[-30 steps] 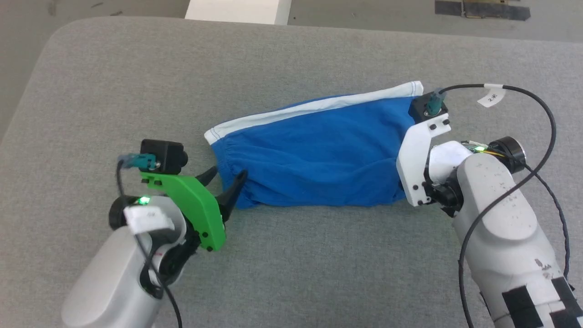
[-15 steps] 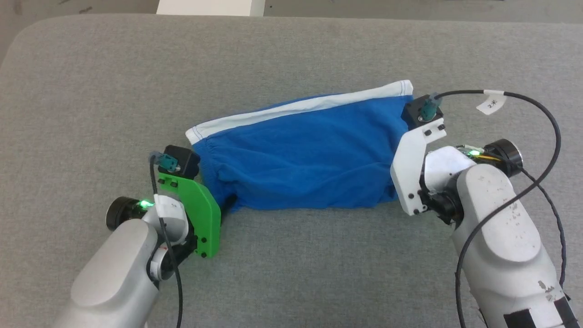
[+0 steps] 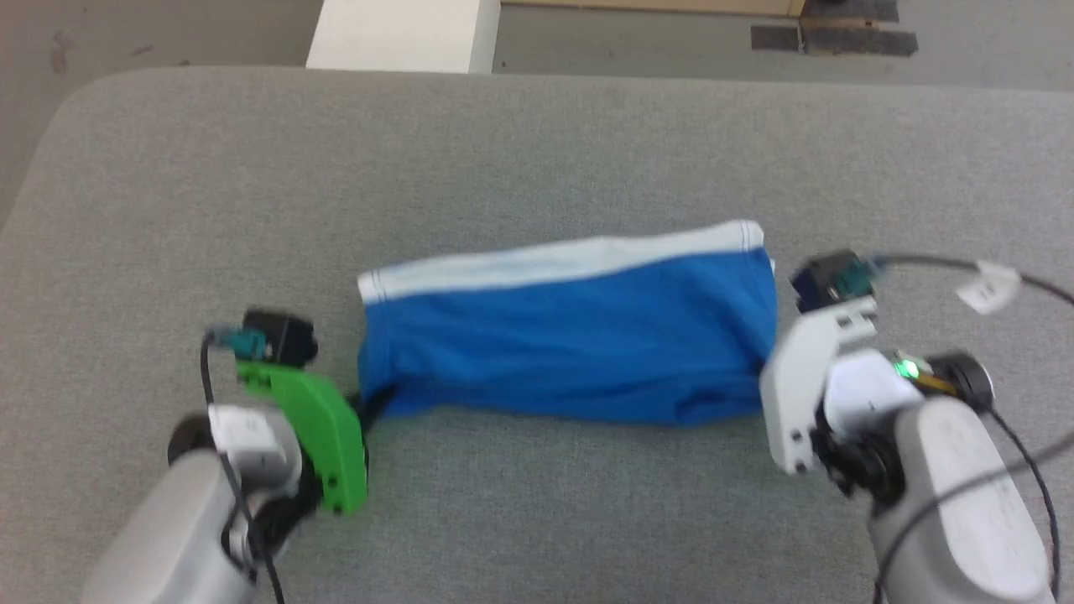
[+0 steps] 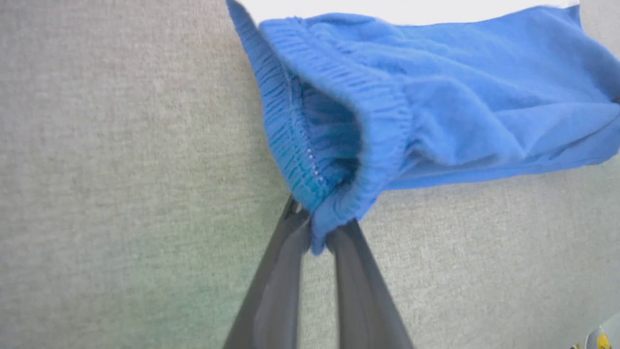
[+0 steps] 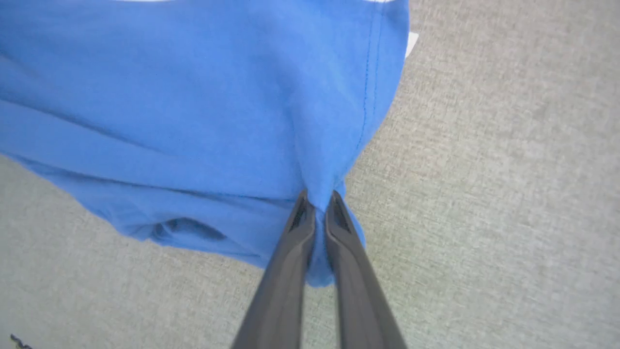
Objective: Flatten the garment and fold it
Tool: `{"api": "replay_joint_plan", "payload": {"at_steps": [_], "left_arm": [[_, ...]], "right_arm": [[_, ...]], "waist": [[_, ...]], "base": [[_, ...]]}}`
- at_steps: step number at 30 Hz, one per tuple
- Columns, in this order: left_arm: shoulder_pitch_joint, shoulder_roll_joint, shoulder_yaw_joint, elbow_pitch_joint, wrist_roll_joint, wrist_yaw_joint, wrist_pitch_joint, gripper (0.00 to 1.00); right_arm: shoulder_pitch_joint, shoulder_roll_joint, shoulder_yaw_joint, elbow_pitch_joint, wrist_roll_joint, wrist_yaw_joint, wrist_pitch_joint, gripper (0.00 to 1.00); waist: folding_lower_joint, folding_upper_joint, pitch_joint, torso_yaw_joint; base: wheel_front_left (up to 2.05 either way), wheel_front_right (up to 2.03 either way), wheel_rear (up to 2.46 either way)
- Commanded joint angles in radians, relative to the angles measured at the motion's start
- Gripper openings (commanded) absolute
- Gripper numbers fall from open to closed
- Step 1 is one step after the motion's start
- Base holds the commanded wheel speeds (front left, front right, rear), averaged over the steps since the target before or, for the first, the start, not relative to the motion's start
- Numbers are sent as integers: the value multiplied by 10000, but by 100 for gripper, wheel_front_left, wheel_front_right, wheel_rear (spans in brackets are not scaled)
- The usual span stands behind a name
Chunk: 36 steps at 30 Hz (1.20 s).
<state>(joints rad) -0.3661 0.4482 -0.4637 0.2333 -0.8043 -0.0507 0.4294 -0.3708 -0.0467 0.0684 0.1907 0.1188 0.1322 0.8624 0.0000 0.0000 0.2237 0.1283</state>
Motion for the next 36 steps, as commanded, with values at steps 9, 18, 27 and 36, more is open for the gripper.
{"api": "replay_joint_plan", "payload": {"at_steps": [9,18,27,36], "left_arm": [[2055,296,-16,-847,-840,615,662,15],[2898,357,972,-1899,-2032,1087,607,100],[3189,987,3236,-3053,-1412,1629,-2091,100],[2711,570,3390,-1714,2526,792,-6891,100]], "right_arm": [[3009,-36,-694,-1996,1048,-15,-69,0],[4043,-35,-1032,-2458,2237,-15,-695,100],[3756,-35,-2128,-3556,2078,-15,-669,100],[1846,-35,-1315,-1813,119,-15,-172,100]], "waist": [[0,0,-594,-61],[0,0,-1048,-41],[0,0,-1262,-27],[0,0,-645,-41]], "base": [[0,0,0],[0,0,0],[0,0,0],[0,0,0]]}}
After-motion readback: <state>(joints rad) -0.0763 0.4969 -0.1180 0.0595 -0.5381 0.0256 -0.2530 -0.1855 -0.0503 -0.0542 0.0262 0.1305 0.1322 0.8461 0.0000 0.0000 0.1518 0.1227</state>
